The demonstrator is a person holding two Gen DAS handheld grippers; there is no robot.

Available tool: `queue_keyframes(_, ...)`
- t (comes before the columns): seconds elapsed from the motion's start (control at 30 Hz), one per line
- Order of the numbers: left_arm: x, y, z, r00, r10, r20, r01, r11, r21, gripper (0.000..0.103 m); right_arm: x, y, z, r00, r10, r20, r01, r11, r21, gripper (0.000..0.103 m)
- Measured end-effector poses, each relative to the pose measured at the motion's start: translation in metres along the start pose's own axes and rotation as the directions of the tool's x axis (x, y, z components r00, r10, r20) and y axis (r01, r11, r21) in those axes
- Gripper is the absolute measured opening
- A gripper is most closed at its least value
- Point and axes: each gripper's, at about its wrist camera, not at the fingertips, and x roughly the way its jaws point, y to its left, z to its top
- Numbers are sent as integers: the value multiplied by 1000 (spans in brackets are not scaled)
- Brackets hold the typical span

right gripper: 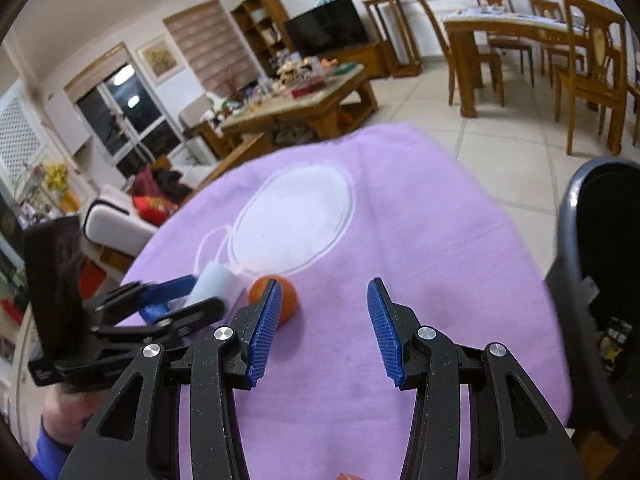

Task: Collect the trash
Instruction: 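Grasp the white cylinder with the left tool while the right tool grasps the orange ball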

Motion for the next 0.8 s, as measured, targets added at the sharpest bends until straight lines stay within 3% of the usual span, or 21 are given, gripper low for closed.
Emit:
queue_keyframes(0.13, 8, 13, 0, 1000, -5, 5, 5, 1000, -19, 40, 19, 18, 2, 999, -11, -41, 9, 999, -44, 45)
queue_keyframes(0.3, -1, 28, -5, 997, -32, 74, 36, 998, -55, 40, 40, 29, 3, 997, -22, -80, 13, 995, -102, 46)
queue_keyframes(0.43, -28, 31, -6, 984, 13, 178, -1, 998, -67, 40, 63, 48, 4, 993, -25, -113, 8, 990, -142, 46)
queue_keyframes(0.57, -35, 27, -5, 980, 17, 199, -4, 998, -65, 40, 80, 62, 6, 989, -40, -145, 13, 983, -181, 45)
queue_keyframes(0.63, -39, 29, -5, 978, 20, 207, -6, 998, -68, 40, 88, 69, 6, 987, -41, -153, 11, 981, -194, 39)
queue_keyframes(0.8, -45, 32, 0, 973, 33, 229, -12, 996, -91, 40, 88, 66, 8, 991, -23, -129, 0, 985, -172, 36)
